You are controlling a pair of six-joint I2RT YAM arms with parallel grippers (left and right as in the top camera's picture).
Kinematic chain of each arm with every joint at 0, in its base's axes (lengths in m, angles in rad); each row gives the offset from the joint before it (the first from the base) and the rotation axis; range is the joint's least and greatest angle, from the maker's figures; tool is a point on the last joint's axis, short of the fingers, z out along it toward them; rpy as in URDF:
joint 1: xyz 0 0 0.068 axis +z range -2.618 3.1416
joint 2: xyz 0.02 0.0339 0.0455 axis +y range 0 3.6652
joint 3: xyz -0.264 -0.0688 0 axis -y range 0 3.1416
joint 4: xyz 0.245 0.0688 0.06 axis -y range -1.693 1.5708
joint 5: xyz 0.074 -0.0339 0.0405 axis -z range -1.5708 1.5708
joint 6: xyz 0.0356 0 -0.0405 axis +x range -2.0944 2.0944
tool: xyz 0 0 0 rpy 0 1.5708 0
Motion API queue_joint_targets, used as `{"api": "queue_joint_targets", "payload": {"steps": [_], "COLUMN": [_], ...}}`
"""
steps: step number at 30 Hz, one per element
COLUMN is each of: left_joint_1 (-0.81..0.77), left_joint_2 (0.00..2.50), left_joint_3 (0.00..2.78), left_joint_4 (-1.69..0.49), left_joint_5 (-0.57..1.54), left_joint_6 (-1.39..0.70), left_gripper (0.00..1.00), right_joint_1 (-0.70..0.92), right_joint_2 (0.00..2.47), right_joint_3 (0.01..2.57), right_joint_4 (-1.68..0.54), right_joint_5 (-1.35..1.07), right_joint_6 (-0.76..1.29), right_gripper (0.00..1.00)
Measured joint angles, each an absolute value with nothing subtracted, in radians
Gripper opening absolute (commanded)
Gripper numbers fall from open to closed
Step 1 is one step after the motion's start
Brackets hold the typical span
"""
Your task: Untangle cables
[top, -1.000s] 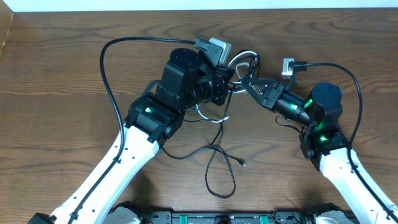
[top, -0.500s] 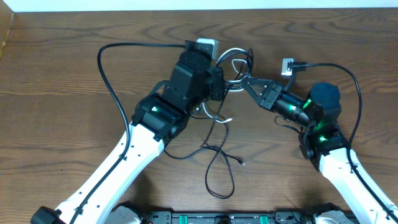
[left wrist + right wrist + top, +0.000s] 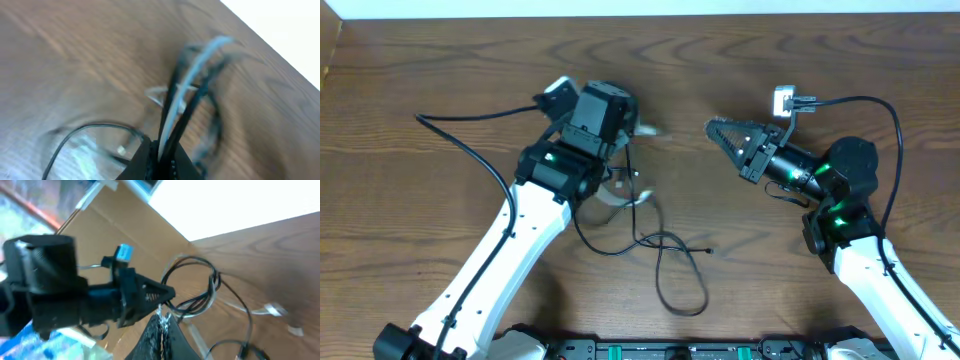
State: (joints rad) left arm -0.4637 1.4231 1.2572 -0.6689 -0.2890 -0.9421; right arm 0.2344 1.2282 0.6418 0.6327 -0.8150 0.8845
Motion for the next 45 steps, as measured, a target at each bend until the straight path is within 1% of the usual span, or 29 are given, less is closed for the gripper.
{"api": "queue_joint_targets", "payload": {"steps": [3,5,6,8,11,13,14,16,18,21,24,26,29,31,39,42,43,44,45], "left_joint_1": [-0.464,-0.464,-0.464,-0.464,-0.464,-0.464,-0.464,-0.464,-0.464,-0.466,-0.476,-0.49,-0.518,-0.541,-0.586,-0.592,-0.595,-0.597,-0.598], "left_joint_2": [1.423,1.423,1.423,1.423,1.423,1.423,1.423,1.423,1.423,1.423,1.423,1.423,1.423,1.423,1.423,1.423,1.423,1.423,1.423], "left_joint_3": [1.257,1.257,1.257,1.257,1.257,1.257,1.257,1.257,1.257,1.257,1.257,1.257,1.257,1.257,1.257,1.257,1.257,1.257,1.257], "left_joint_4": [-0.685,-0.692,-0.692,-0.684,-0.636,-0.596,-0.572,-0.53,-0.479,-0.45,-0.44,-0.428,-0.396,-0.368,-0.29,-0.287,-0.287,-0.287,-0.287], "left_joint_5": [-0.302,-0.294,-0.286,-0.262,-0.203,-0.147,-0.113,-0.043,0.071,0.191,0.266,0.295,0.319,0.331,0.343,0.343,0.343,0.343,0.343], "left_joint_6": [-0.981,-0.991,-0.99,-0.969,-0.892,-0.826,-0.786,-0.712,-0.608,-0.5,-0.406,-0.352,-0.294,-0.269,-0.233,-0.231,-0.23,-0.23,-0.23], "left_gripper": [0.07,0.07,0.08,0.08,0.07,0.07,0.07,0.07,0.07,0.08,0.08,0.07,0.08,0.08,0.07,0.07,0.07,0.07,0.07], "right_joint_1": [0.234,0.234,0.234,0.234,0.234,0.234,0.234,0.234,0.234,0.234,0.234,0.234,0.234,0.234,0.234,0.234,0.234,0.234,0.234], "right_joint_2": [1.228,1.228,1.228,1.228,1.228,1.227,1.227,1.228,1.227,1.227,1.227,1.227,1.227,1.227,1.227,1.227,1.227,1.227,1.227], "right_joint_3": [0.642,0.642,0.642,0.642,0.642,0.642,0.642,0.642,0.642,0.642,0.642,0.642,0.641,0.641,0.641,0.642,0.642,0.642,0.642], "right_joint_4": [0.641,0.641,0.641,0.636,0.623,0.603,0.58,0.529,0.457,0.385,0.382,0.381,0.377,0.371,0.324,0.31,0.305,0.303,0.301], "right_joint_5": [-0.827,-0.832,-0.834,-0.836,-0.832,-0.817,-0.805,-0.768,-0.72,-0.655,-0.623,-0.608,-0.595,-0.59,-0.554,-0.534,-0.528,-0.524,-0.521], "right_joint_6": [0.865,0.858,0.854,0.851,0.848,0.839,0.843,0.836,0.835,0.83,0.813,0.802,0.783,0.775,0.772,0.768,0.767,0.765,0.767], "right_gripper": [0.01,0.08,0.12,0.24,0.49,0.63,0.68,0.7,0.72,0.7,0.69,0.65,0.54,0.5,0.5,0.42,0.38,0.29,0.23]}}
